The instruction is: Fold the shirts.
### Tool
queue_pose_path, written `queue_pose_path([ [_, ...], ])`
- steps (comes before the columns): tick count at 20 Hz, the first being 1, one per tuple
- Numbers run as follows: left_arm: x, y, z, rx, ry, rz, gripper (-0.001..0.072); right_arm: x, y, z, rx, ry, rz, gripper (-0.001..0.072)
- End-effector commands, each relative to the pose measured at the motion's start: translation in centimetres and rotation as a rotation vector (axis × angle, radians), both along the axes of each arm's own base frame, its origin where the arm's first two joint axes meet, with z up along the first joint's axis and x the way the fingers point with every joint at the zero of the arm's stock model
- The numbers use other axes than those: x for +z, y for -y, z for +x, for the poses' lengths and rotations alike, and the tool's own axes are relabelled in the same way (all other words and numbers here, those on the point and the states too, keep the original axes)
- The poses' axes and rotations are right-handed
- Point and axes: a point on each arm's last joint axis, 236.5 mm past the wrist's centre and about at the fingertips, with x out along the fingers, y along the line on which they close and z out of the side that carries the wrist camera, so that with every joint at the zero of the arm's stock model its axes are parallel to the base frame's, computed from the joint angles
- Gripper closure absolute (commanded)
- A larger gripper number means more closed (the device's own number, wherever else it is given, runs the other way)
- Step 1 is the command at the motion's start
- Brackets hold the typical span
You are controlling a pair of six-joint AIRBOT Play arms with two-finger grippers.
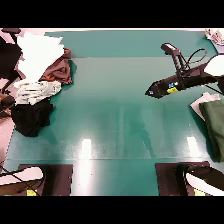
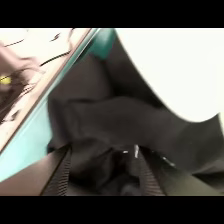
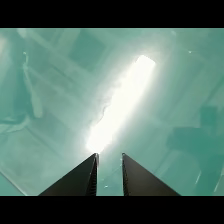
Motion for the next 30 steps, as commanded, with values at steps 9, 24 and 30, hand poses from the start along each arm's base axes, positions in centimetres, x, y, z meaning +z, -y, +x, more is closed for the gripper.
queue_pose_path([
  [9, -2.2, 2.8, 3.6, -0.009, 0.112, -0.194, 0.0684, 3.7, -1.4, -1.7, 0.007, 0.044, 0.105, 0.0516],
  [24, 37.2, 24.0, -3.4, -0.228, 1.141, -0.476, 0.0686, 5.9, -0.2, -0.9, -0.061, 0.119, 0.130, 0.0522],
  [30, 48.7, 24.4, -5.5, -0.220, 1.484, -0.470, 0.0686, 15.7, 11.4, 2.4, -0.473, 0.495, 0.183, 0.0522],
])
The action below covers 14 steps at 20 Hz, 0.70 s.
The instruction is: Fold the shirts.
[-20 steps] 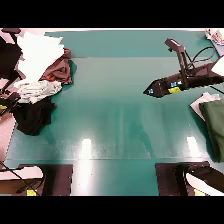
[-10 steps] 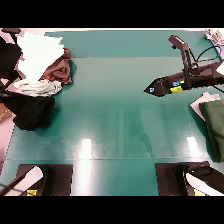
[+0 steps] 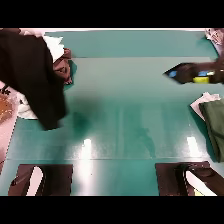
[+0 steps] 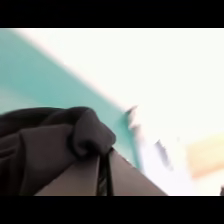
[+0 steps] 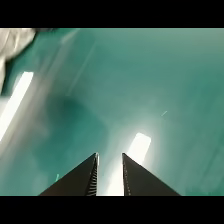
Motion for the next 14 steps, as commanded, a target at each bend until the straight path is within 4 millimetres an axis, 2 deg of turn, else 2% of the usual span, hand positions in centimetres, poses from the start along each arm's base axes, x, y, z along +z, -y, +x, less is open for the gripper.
queue_pose_path([
  [1, 6.1, 1.0, -1.9, -0.008, 0.178, -0.090, 0.0686, 6.0, 7.5, 1.1, -0.279, 0.212, 0.044, 0.0522],
  [3, 6.5, 2.5, -2.5, -0.088, 0.180, -0.125, 0.0686, 8.0, 10.1, 0.7, -0.379, 0.276, 0.060, 0.0521],
  [4, 6.9, 3.4, -2.8, -0.131, 0.191, -0.144, 0.0686, 8.7, 10.7, 0.5, -0.405, 0.296, 0.067, 0.0521],
  [6, 8.3, 5.5, -3.6, -0.202, 0.241, -0.151, 0.0687, 9.3, 10.5, 0.3, -0.408, 0.314, 0.083, 0.0521],
  [8, 8.7, 8.2, -3.4, -0.283, 0.243, -0.089, 0.0687, 9.8, 9.6, 0.3, -0.385, 0.312, 0.140, 0.0521],
  [10, 7.4, 11.1, -0.9, -0.353, 0.185, 0.016, 0.0687, 10.0, 9.0, 0.4, -0.371, 0.307, 0.174, 0.0521],
  [14, 2.1, 17.6, 7.4, -0.430, 0.027, 0.179, 0.0687, 8.7, 7.5, -0.1, -0.314, 0.266, 0.125, 0.0521],
])
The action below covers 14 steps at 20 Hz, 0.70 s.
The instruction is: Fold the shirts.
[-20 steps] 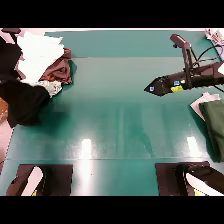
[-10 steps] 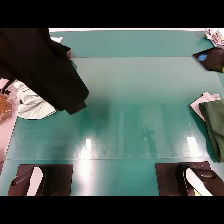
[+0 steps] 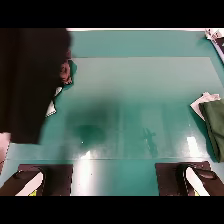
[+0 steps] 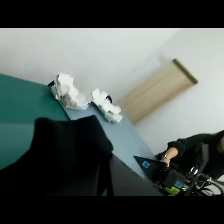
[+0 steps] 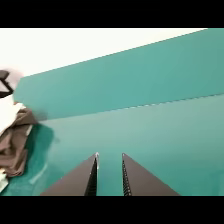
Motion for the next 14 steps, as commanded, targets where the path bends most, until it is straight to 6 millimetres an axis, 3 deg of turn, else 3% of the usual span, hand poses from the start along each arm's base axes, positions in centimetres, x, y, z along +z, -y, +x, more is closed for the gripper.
queue_pose_path([
  [1, -5.0, 5.3, 6.3, -0.017, -0.077, 0.185, 0.0687, -1.3, -1.3, -0.6, 0.049, -0.047, -0.047, 0.0521],
  [3, -8.8, 7.6, 8.4, -0.035, -0.142, 0.272, 0.0688, -3.0, -1.6, -1.1, 0.071, -0.101, -0.123, 0.0521],
  [5, -12.8, 11.3, 8.9, -0.096, -0.206, 0.335, 0.0688, -4.1, -1.1, -1.2, 0.059, -0.127, -0.204, 0.0521],
  [9, -21.5, 18.6, 8.8, -0.191, -0.272, 0.519, 0.0688, -5.0, 2.6, -0.6, -0.053, -0.158, -0.269, 0.0521],
  [12, -28.6, 20.3, 9.5, -0.207, -0.392, 0.638, 0.0688, -5.8, 4.4, -0.1, -0.108, -0.196, -0.240, 0.0521],
  [14, -32.1, 20.6, 9.5, -0.237, -0.467, 0.687, 0.0687, -6.5, 4.6, 0.3, -0.107, -0.218, -0.233, 0.0521],
])
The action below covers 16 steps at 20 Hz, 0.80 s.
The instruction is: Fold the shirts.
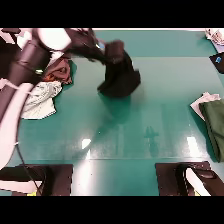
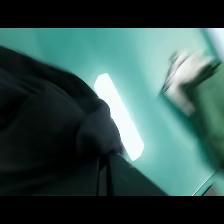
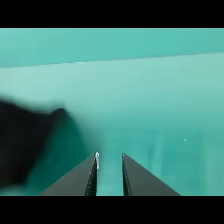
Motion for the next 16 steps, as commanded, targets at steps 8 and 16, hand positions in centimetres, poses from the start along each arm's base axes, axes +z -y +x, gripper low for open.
queue_pose_path([
  [8, -9.1, 2.5, -2.6, -0.117, -0.117, 0.227, 0.0684, -6.1, 0.9, 1.9, -0.001, -0.212, 0.035, 0.0520],
  [16, -13.6, 2.5, -3.4, -0.190, -0.203, 0.300, 0.0044, -10.3, -2.1, 2.6, 0.099, -0.355, 0.033, 0.0512],
])
